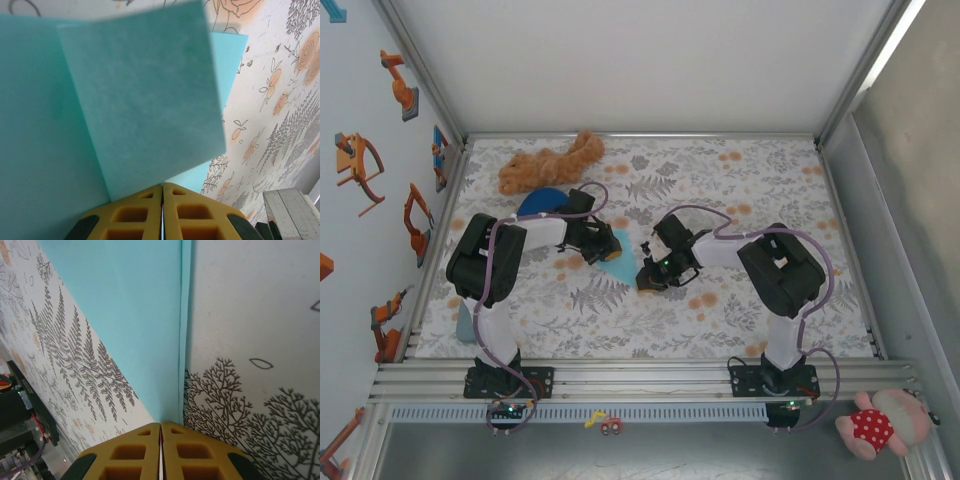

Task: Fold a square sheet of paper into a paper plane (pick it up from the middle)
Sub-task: Fourth fold the wing at the center of the table.

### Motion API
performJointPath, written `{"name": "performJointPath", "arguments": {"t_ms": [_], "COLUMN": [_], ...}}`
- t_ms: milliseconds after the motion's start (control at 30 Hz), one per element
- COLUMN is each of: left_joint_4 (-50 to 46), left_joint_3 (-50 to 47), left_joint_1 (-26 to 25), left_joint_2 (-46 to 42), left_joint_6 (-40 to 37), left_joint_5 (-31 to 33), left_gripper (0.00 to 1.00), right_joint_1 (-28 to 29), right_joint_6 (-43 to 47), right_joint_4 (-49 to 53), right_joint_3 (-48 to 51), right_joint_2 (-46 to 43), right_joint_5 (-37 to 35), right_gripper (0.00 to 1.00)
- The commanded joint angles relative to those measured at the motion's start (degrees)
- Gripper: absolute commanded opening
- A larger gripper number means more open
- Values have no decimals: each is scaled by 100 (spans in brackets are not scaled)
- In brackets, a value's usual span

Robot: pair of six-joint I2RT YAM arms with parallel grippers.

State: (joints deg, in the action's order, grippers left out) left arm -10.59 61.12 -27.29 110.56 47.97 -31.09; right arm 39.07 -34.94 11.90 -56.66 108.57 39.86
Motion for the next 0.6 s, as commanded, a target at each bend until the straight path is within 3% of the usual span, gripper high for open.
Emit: {"name": "performJointPath", "arguments": {"t_ms": [0,233,567], "left_joint_4": [-532,-532,-519], "left_joint_3": [-80,-75,-38], "left_joint_1": [13,13,-13], "left_joint_2": [308,290,306], "left_joint_6": [20,7,5], "left_joint_5": [358,327,275], "left_gripper": [10,10,10], "right_joint_1": [21,10,17], "right_joint_6": [-1,40,-30], "right_joint_4": [242,-3,-285], "right_joint_3": [41,-223,-866], "right_joint_2": [49,-732,278], "right_joint_5": [-103,-362,-435], "right_gripper": [9,10,7]}}
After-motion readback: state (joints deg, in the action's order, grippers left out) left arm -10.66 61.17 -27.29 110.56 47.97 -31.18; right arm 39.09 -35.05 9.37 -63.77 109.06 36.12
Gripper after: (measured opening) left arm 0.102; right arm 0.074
